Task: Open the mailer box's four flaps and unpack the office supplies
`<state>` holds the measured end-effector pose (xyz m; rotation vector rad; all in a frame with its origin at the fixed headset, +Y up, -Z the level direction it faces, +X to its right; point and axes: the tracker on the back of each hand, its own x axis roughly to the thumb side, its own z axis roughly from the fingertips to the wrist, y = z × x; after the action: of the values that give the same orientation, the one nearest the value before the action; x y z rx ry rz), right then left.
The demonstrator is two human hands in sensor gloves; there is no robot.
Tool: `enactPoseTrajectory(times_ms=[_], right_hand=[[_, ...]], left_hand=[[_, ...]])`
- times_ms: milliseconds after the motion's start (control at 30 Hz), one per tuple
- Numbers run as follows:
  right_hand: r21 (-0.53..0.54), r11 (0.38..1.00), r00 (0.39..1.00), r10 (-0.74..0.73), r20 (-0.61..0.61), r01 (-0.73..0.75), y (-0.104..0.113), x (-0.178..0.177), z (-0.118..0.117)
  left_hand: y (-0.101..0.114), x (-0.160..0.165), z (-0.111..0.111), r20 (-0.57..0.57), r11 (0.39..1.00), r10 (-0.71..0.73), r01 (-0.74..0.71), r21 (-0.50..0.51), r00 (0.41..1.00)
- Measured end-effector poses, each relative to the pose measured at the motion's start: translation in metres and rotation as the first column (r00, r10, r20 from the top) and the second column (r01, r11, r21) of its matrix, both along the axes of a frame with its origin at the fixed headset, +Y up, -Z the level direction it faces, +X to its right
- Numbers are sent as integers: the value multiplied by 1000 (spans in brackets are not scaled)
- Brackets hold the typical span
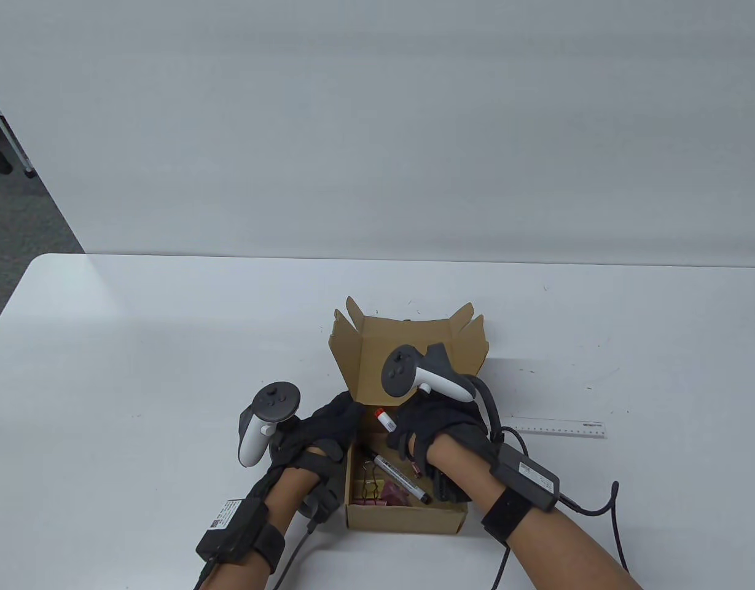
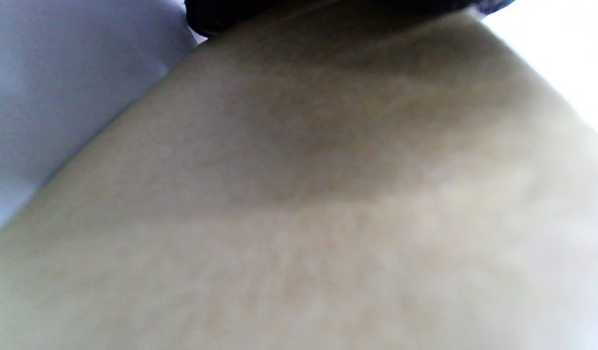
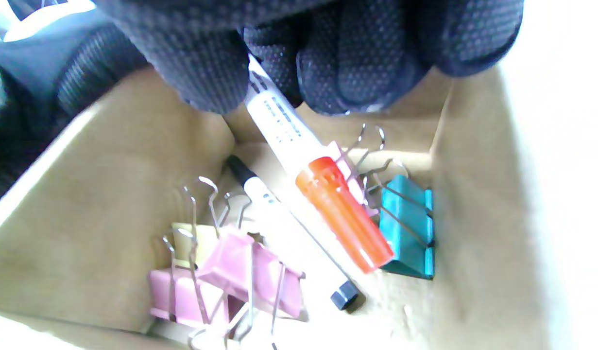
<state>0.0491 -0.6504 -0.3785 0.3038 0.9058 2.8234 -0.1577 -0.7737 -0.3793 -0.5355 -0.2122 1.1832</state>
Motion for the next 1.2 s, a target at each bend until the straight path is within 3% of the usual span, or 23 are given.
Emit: enactPoseTrajectory(times_ms=[300, 533, 833, 1200], right_hand=[[60, 995, 995, -81, 52, 78, 38, 33, 12], [92, 987, 982, -144, 122, 133, 49, 72, 23], [141, 962, 940, -260, 222, 233, 51, 131, 38], [196, 945, 875, -319, 363, 263, 19, 199, 49]], left_hand=[[0, -1, 0, 0, 1000, 1, -1, 0, 1000], [0, -1, 0, 1, 1000, 0, 0, 0, 1000], [0, -1, 0, -1, 1000, -2, 2, 1, 1000], [0, -1, 1, -4, 1000, 0, 0, 2, 1000]])
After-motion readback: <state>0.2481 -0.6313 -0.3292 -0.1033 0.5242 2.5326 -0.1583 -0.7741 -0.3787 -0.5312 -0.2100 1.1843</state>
